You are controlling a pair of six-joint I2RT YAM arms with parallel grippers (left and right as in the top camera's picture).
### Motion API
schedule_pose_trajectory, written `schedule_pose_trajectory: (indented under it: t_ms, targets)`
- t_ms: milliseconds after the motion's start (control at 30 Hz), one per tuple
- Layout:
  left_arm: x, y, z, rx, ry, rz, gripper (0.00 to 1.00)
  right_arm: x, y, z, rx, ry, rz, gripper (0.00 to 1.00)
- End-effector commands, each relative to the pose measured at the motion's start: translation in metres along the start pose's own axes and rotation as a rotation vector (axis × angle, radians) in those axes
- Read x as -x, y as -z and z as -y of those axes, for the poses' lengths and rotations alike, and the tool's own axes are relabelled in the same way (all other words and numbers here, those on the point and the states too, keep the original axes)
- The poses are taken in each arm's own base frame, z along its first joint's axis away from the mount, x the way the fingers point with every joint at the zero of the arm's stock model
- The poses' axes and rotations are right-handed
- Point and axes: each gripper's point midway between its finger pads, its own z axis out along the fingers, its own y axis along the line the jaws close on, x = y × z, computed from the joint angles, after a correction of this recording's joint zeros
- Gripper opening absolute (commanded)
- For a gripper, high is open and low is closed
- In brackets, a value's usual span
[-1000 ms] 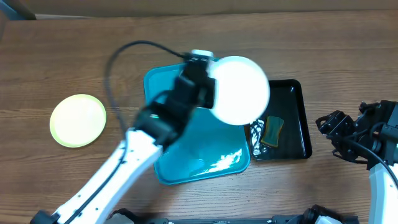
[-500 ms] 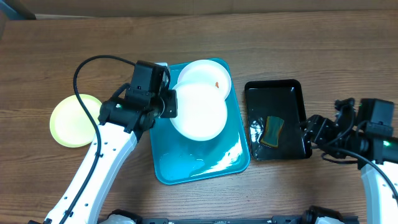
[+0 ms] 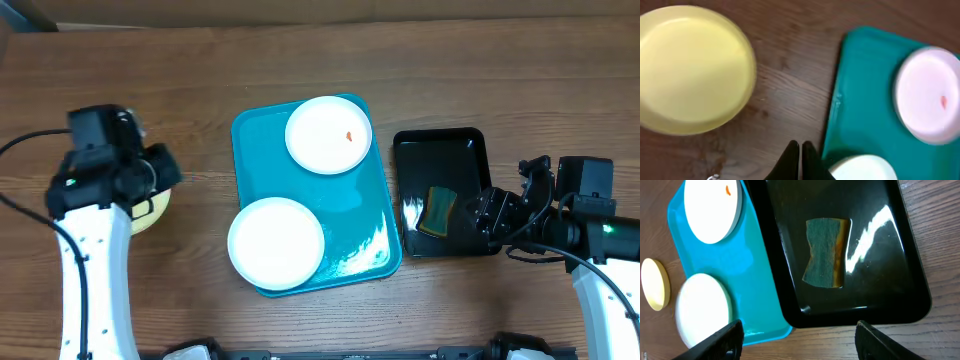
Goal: Clean dirty plates on tray and stack at the side
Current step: 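Carry the white plate left and set it on the yellow plate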
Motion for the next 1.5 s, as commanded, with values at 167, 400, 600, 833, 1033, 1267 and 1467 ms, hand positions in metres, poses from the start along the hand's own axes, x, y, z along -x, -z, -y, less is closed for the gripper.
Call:
schedule_pose_trajectory:
  t_ms: [167,400,600,833,1033,1267,1467]
  targets:
    - [-0.062,-0.020,0.067,-0.223,-0.385,-0.248,0.61,0.004,0.002,-0.004,0.006,0.005,-0.005,0.73]
    - [-0.123,-0.042,0.069,-0.147,-0.399,-0.530,0.61,0.000,-0.002,-0.001,-0.002,-0.011,-0.035,0.73]
    - [-0.155,-0.072,0.033,0.066,-0.324,-0.639,0.56,0.000,-0.003,-0.001,-0.002,-0.012,-0.037,0.73]
    - [-0.166,-0.092,0.022,0.102,-0.308,-0.620,0.42,0.001,-0.003,-0.001,-0.002,-0.012,-0.036,0.73]
    - [-0.176,-0.103,0.018,0.093,-0.316,-0.613,0.05,0.003,-0.003,-0.002,0.001,-0.006,-0.025,0.73]
    - [-0.192,-0.110,0.010,0.095,-0.328,-0.625,0.04,0.003,-0.003,-0.002,0.000,-0.007,-0.027,0.73]
    - [-0.170,-0.095,0.022,0.072,-0.339,-0.579,0.04,0.002,-0.003,-0.001,0.000,-0.008,-0.029,0.73]
